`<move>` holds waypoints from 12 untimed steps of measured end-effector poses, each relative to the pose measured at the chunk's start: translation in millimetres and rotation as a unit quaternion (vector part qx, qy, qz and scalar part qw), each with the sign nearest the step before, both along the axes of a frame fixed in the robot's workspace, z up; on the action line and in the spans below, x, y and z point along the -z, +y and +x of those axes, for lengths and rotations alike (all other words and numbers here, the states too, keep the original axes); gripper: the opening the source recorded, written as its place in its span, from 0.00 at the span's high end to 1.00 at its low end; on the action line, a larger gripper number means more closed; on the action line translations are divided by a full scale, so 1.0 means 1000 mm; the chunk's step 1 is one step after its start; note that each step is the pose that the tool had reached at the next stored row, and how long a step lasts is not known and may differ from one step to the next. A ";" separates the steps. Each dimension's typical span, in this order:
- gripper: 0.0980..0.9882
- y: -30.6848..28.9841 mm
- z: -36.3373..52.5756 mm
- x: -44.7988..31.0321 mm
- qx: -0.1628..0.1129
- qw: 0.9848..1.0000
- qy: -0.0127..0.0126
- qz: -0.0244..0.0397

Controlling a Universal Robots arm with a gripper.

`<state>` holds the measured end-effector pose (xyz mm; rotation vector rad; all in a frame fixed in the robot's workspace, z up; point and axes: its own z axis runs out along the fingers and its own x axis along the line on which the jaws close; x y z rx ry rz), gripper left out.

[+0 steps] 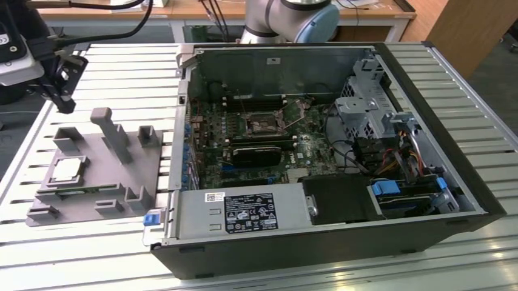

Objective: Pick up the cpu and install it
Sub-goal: 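Reach for the cpu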

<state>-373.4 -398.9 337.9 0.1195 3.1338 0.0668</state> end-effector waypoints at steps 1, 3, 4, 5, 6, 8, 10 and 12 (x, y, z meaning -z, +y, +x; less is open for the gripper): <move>0.99 0.0000 -0.0008 0.0002 0.000 1.000 0.000 0.000; 0.99 0.0000 -0.0023 0.0006 0.000 1.000 0.000 0.000; 0.99 0.0000 -0.0031 0.0009 0.000 1.000 0.000 0.000; 0.99 0.0000 -0.0040 0.0010 0.000 1.000 0.000 0.000; 0.99 0.0000 -0.0047 0.0012 0.000 1.000 0.000 0.000; 0.99 0.0000 -0.0065 0.0014 0.000 1.000 0.000 0.000; 0.99 0.0000 -0.0083 0.0017 0.000 1.000 0.000 0.000; 0.99 0.0000 -0.0102 0.0020 0.000 1.000 0.001 0.000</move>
